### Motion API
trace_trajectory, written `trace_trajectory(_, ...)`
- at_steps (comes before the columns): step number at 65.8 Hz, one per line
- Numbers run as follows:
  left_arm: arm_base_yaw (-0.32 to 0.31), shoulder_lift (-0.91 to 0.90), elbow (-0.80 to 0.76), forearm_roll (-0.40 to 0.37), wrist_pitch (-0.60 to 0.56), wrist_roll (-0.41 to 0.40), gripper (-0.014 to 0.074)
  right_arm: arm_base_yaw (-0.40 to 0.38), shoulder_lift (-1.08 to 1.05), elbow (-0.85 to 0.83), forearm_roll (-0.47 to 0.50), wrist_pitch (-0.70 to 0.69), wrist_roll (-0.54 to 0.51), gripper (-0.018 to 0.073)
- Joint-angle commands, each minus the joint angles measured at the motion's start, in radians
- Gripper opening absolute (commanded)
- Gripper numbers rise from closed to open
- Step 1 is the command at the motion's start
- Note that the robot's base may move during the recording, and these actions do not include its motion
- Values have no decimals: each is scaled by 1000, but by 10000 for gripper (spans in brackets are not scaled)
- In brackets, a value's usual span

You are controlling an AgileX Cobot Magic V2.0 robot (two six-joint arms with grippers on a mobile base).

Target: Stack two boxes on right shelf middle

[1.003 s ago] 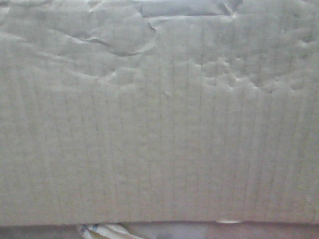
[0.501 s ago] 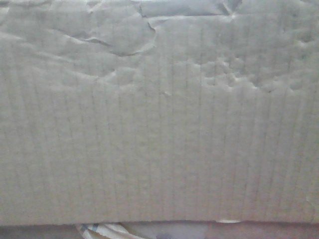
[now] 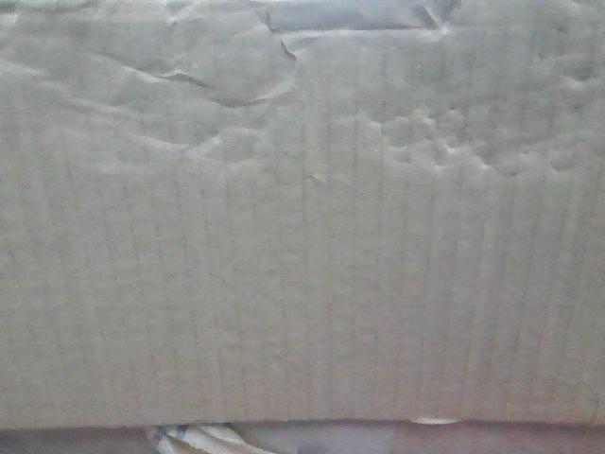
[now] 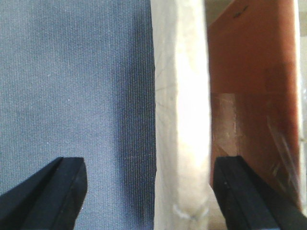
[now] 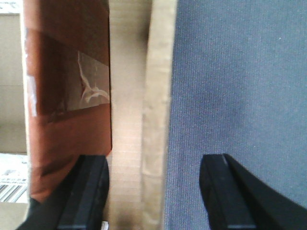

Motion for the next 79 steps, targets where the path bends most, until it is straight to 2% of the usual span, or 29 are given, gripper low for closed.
trace_trajectory(1,-1,-3,-5,5,-2,-1,443,2,-9,2,-20,-6,5,307)
trace_trajectory(9,-1,-3,-5,5,-2,-1,434,2,-9,2,-22,-6,5,301)
trace_trajectory(14,-1,-3,-5,2,-2,-7,382,2,-9,2,-23,-6,5,231)
trace_trajectory(20,-1,-3,-5,-1,-2,-12,226,2,-9,2,-38,-6,5,73)
trace_trajectory(26,-1,-3,-5,-4,-2,-12,41,2,-9,2,-59,-6,5,-159)
trace_trajectory(31,-1,-3,-5,-6,-2,-14,-111,5,-9,2,-90,-6,7,-151)
trace_trajectory(43,-8,-3,-5,46,-2,-87,-111,46,-9,2,-203,-6,113,-151)
trace_trajectory(53,-26,-9,-6,95,-2,-125,-111,77,-9,2,-212,-6,133,-151)
trace_trajectory(59,-26,-14,-15,99,-2,-128,-111,80,-9,-3,-212,-6,147,-151)
trace_trajectory(68,-26,-28,-66,150,-2,-128,-111,80,-23,-24,-229,-6,173,-151)
trace_trajectory(79,-26,-37,-153,217,-19,-128,-111,80,-34,-72,-288,-107,191,-151)
